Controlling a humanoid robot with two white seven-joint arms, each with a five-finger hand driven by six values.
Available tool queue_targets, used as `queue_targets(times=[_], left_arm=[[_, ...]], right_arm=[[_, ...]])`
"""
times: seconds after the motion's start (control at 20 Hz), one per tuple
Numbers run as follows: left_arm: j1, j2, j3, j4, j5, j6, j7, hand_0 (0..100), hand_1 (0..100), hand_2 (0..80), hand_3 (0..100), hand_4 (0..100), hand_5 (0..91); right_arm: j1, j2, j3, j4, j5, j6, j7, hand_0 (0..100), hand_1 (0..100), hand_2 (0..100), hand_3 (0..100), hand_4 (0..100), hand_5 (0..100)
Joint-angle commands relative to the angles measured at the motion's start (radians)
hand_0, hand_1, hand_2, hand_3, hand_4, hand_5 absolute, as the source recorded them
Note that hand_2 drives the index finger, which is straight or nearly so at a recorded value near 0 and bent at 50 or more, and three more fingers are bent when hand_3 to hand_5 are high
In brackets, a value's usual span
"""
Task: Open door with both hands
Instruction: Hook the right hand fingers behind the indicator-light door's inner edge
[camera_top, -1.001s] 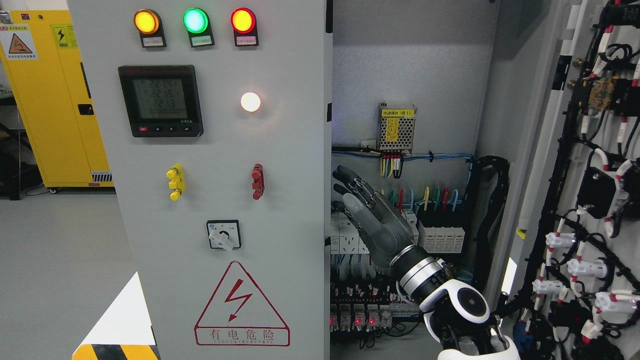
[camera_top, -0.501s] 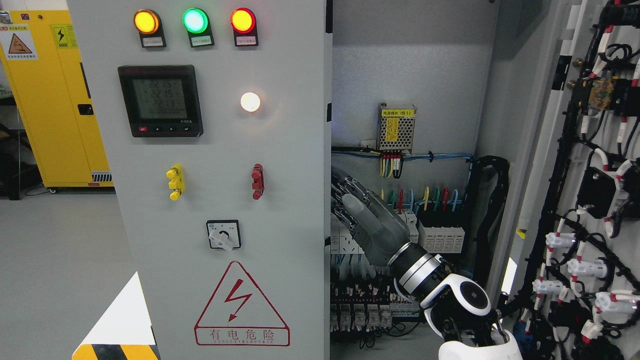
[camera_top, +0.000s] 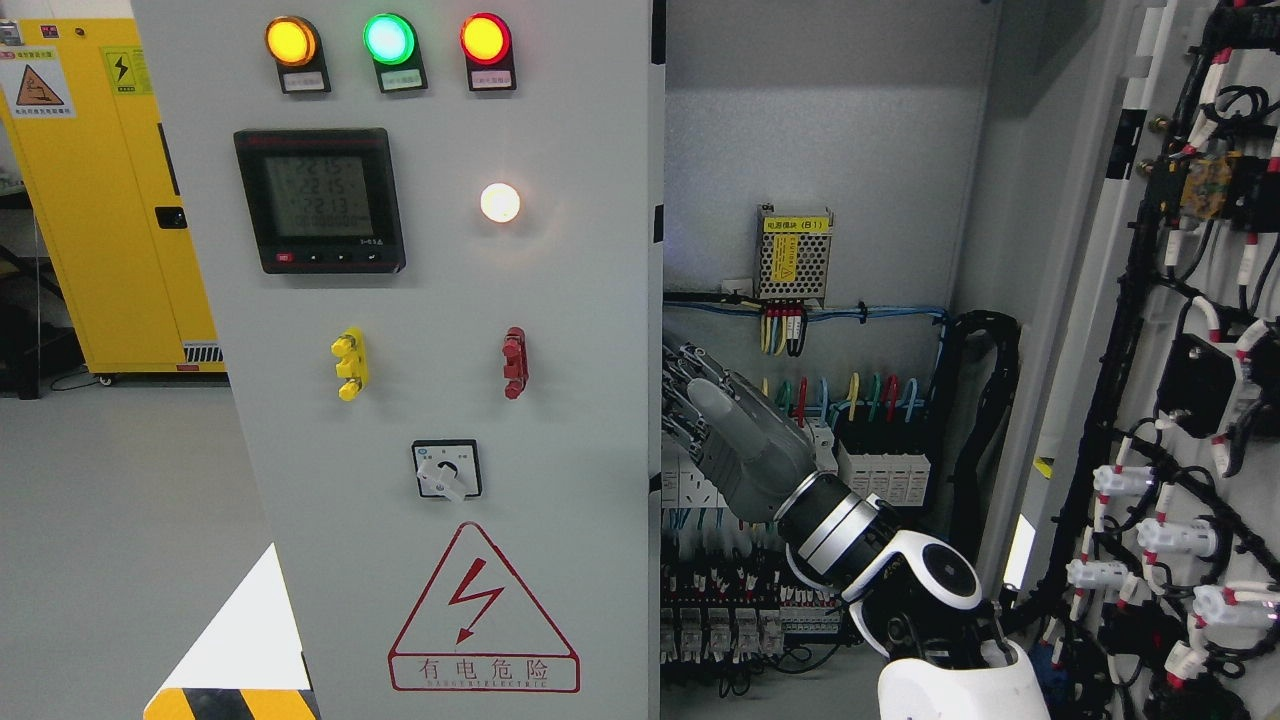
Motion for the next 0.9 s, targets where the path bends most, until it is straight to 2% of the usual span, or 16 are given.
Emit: queue_targets(times=[0.0,0.45,0.6,0.85], left_arm=[[-0.024,-0.020,0.000,0.000,0.001,-0.001,0.001,12,56,0.0,0,0,0.0],[-0.024,-0.022,-0.001,0.000,-0.001,-0.001,-0.001,12,56,0.0,0,0,0.0],[-0.023,-0.023,0.000,0.000,-0.001,-0.001,-0.001,12,56,0.0,0,0,0.0],[-0.023,-0.025,-0.001,0.000,-0.001,-0.001,-0.001,12,56,0.0,0,0,0.0]], right_arm=[[-0.007,0.001,-0.022,0.058,-0.006,-0.002,-0.004,0,50,4,0,0,0],[-0.007,0.004,-0.014,0.045,-0.005,0.030,0.004,0,50,4,0,0,0],[-0.007,0.004,-0.005,0.044,-0.003,0.033,0.033,0,50,4,0,0,0],[-0.009,0.004,-0.005,0.038,-0.003,0.036,0.039,0,50,4,0,0,0]])
